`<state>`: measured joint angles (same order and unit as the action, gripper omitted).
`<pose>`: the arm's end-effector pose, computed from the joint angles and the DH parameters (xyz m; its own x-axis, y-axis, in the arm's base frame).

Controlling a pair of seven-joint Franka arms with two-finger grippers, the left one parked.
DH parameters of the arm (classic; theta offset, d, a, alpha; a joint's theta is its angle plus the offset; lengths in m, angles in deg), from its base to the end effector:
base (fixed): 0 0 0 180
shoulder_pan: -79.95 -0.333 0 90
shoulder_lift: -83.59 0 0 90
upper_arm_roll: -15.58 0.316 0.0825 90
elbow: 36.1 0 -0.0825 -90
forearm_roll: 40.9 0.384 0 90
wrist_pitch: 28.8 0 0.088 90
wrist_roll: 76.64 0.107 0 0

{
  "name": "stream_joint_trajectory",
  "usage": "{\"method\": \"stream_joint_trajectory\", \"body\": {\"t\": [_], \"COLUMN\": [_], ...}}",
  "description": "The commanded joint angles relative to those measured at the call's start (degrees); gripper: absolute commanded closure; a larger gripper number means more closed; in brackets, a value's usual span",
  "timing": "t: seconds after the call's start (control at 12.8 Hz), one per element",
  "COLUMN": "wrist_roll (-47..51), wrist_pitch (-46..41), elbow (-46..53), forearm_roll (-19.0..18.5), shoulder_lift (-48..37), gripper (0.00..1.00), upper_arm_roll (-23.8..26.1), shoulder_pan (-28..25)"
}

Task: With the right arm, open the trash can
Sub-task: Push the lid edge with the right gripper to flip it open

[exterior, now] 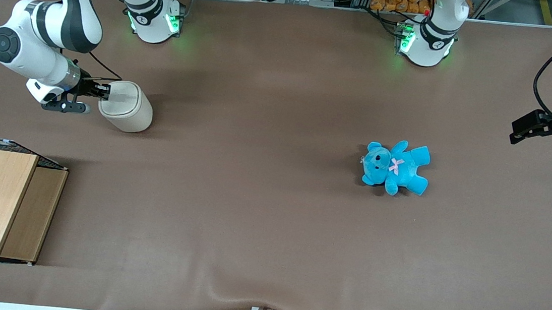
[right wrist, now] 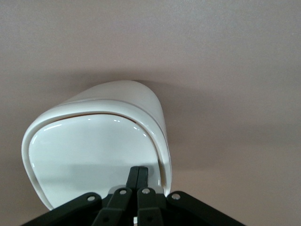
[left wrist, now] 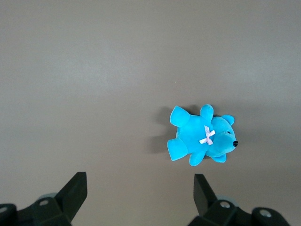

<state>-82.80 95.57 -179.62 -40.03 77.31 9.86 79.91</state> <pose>0.4287 -0.0415 0.3061 0.9755 0.0052 -0.2198 -0.0048 -0.9990 -0.0451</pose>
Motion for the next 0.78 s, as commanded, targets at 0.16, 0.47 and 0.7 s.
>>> {"method": "stream_joint_trajectory", "body": {"t": [0.16,0.47,0.7], "wrist_roll": [-0.4,-0.3,2.5], "wrist_pitch": [-6.8,-21.3,-29.4], "elbow": [2.2,12.5,19.8], "forearm_roll": [0.1,2.7,2.7], "shoulder_lift": [-0.7,-0.5,-0.2], "gripper": [1.0,1.0,1.0], "upper_arm_roll": [0.3,0.5,0.8], "shoulder_pan": [0.3,0.0,-1.3]}}
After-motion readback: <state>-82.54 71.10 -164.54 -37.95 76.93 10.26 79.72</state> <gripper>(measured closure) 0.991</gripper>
